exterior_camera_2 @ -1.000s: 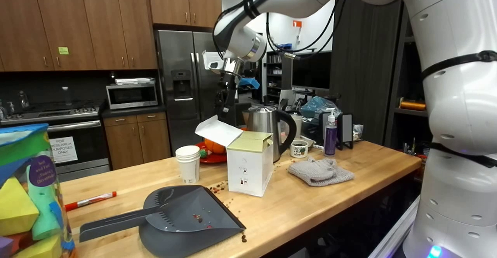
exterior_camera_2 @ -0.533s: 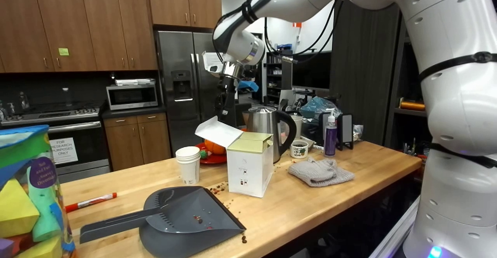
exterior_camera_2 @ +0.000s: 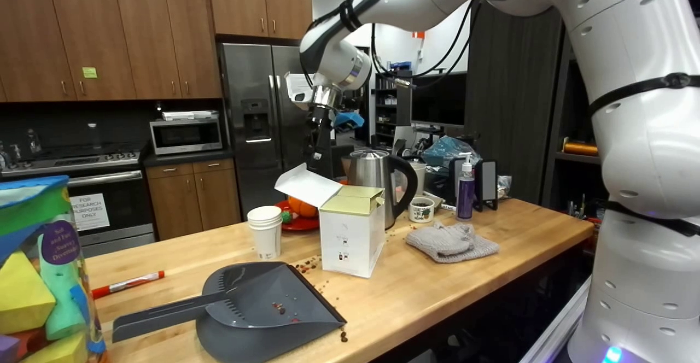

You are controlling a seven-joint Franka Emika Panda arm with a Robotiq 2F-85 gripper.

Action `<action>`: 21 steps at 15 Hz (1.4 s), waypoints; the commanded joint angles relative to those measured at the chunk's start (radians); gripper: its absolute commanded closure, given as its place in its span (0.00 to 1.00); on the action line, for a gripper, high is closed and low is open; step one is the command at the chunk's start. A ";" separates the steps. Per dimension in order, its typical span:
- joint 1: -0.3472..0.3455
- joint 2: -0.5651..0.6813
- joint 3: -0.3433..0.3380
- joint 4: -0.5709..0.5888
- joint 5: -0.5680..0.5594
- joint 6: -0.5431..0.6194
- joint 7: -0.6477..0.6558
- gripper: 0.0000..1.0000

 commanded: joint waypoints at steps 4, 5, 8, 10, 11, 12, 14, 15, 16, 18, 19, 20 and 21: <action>-0.026 0.004 0.014 0.059 -0.011 -0.175 0.046 0.00; -0.028 0.000 0.014 0.062 -0.007 -0.189 0.046 0.00; -0.030 -0.012 0.010 0.070 -0.006 -0.212 0.057 0.00; -0.031 -0.020 0.009 0.071 -0.004 -0.211 0.065 0.00; -0.032 -0.023 0.009 0.072 -0.002 -0.210 0.066 0.00; -0.033 -0.028 0.008 0.069 -0.002 -0.208 0.068 0.00; -0.036 -0.033 0.008 0.068 0.000 -0.206 0.069 0.00; -0.037 -0.036 0.008 0.067 0.001 -0.205 0.070 0.00; -0.038 -0.037 0.009 0.068 0.003 -0.207 0.067 0.00; -0.038 -0.036 0.010 0.068 0.002 -0.212 0.066 0.00; -0.038 -0.036 0.010 0.068 0.002 -0.213 0.065 0.00; -0.039 -0.037 0.010 0.066 0.003 -0.216 0.065 0.00; -0.041 -0.036 0.010 0.066 0.006 -0.222 0.062 0.00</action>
